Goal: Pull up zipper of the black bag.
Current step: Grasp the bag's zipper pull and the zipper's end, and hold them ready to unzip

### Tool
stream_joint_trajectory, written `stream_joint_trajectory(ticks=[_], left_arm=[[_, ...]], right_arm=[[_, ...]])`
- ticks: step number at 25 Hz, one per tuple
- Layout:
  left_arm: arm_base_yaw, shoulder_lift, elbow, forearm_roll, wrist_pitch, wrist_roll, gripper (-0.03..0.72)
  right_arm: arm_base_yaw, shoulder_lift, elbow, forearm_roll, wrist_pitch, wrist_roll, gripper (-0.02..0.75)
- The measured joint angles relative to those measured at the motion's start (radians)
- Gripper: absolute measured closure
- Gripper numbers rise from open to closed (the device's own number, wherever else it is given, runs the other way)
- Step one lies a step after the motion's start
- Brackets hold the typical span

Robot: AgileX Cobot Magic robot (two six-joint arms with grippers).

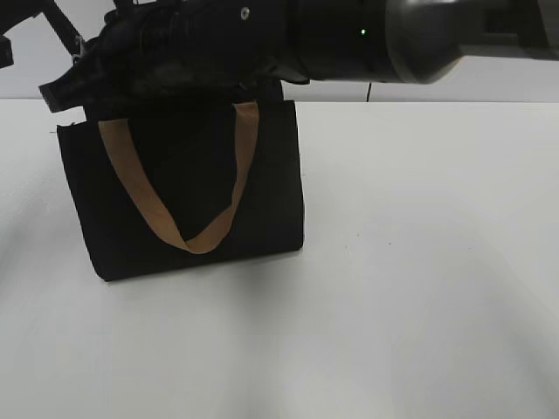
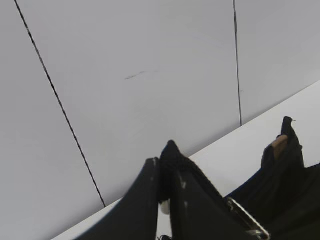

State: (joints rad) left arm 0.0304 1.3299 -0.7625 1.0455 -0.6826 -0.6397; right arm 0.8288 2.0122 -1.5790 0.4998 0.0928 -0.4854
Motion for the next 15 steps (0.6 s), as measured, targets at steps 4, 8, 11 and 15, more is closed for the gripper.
stream_joint_trajectory(ticks=[4,8,11,15], left_arm=[[0.0,0.0,0.0,0.0,0.001,0.0,0.673],[0.0,0.0,0.0,0.001,0.001,0.0,0.673],[0.0,0.0,0.0,0.001,0.001,0.0,0.673],[0.0,0.0,0.0,0.003,-0.001,0.0,0.673]], right_arm=[[-0.016,-0.003,0.0,0.001,0.041,0.017,0.752],[-0.04,-0.029,0.0,0.001,0.126,0.02,0.752],[-0.065,-0.055,-0.001,0.001,0.163,0.021,0.752],[-0.1,-0.062,-0.002,0.002,0.183,0.031,0.752]])
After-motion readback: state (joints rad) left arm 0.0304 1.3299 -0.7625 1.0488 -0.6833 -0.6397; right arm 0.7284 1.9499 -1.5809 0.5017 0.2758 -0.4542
